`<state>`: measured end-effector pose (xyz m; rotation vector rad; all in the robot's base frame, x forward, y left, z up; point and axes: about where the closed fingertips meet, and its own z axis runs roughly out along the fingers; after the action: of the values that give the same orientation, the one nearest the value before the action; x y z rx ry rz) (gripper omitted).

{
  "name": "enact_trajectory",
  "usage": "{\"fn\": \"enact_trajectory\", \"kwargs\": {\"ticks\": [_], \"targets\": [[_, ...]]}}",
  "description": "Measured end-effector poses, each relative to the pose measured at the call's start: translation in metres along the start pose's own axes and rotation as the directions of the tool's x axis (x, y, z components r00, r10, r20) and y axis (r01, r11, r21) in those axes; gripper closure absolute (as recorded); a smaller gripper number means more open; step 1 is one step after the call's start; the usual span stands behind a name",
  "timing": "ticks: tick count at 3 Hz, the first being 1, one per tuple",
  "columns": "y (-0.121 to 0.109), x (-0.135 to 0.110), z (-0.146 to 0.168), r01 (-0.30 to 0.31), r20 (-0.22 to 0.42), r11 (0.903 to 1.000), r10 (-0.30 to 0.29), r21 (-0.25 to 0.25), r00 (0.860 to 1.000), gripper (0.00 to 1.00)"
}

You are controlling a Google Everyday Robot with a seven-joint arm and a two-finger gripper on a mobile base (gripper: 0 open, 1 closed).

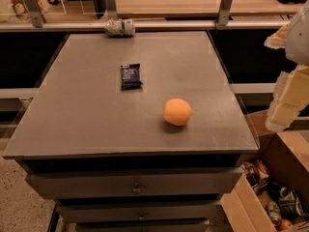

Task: Pick orange

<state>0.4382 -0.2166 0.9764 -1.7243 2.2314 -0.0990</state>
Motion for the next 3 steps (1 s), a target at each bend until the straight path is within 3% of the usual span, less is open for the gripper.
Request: {"fn": "enact_trajectory", "kwargs": {"ticks": [1, 3], "targets": [[0.000, -0.003, 0.000, 0.002, -0.003, 1.0000, -0.002, 0.007, 1.000, 0.00], [0.023, -0.049, 0.034, 0.070, 0.002, 0.9974, -0.070, -0.016, 0.998, 0.00]]}}
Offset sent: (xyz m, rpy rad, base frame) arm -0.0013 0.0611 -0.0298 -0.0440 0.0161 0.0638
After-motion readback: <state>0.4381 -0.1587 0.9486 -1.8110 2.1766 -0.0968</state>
